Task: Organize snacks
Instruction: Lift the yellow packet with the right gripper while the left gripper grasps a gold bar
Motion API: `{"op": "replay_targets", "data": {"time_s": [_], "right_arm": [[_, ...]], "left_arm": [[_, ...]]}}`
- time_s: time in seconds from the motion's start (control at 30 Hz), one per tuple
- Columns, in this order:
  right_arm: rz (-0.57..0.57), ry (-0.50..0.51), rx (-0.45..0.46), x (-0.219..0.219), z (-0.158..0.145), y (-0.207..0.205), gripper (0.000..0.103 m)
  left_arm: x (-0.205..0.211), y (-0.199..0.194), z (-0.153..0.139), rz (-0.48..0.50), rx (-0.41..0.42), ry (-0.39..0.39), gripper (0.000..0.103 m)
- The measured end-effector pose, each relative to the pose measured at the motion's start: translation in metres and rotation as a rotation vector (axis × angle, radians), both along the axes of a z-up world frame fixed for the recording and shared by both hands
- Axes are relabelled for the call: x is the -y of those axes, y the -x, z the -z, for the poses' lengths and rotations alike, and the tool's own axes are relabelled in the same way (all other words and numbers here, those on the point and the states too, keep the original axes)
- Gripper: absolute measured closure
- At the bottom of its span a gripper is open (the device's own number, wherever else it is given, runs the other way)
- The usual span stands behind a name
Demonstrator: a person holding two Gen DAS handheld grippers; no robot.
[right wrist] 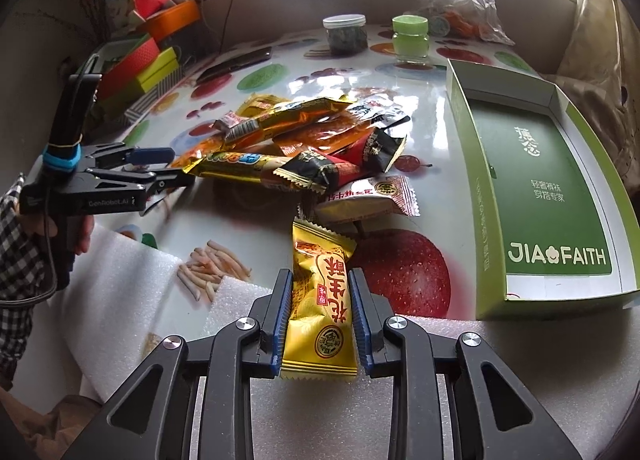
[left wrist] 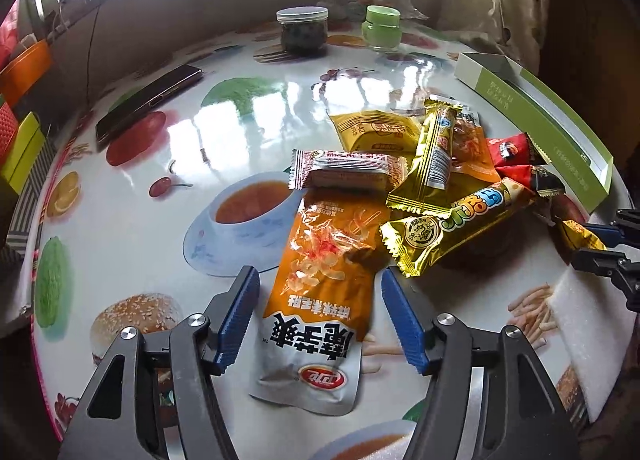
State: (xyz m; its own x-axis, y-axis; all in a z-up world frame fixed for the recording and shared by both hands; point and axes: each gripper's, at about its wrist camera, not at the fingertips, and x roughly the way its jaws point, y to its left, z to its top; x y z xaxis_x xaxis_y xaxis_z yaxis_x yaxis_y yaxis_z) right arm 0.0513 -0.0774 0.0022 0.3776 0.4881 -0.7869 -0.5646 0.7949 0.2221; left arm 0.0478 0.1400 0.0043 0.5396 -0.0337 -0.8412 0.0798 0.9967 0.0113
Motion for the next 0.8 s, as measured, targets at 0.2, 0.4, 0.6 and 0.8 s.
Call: {"op": "replay_targets", "data": {"time_s": [0.2, 0.4, 0.6, 0.8], "right_arm": [[0.001, -0.002, -0.003, 0.000, 0.000, 0.000, 0.077], [0.013, -0.014, -0.007, 0.001, 0.001, 0.000, 0.077], [0.013, -0.023, 0.009, 0.003, -0.002, 0.003, 0.078], [0.020, -0.069, 0.025, 0.012, -0.013, 0.009, 0.078]], "left_arm": [[0.008, -0.001, -0.004, 0.016, 0.021, -0.013, 0.071], [0.010, 0.000, -0.010, 0.040, 0.045, 0.012, 0.103], [0.014, 0.005, -0.014, 0.018, 0.059, 0.079, 0.103], [0.020, 0.016, -0.027, 0.016, 0.082, 0.081, 0.103]]}}
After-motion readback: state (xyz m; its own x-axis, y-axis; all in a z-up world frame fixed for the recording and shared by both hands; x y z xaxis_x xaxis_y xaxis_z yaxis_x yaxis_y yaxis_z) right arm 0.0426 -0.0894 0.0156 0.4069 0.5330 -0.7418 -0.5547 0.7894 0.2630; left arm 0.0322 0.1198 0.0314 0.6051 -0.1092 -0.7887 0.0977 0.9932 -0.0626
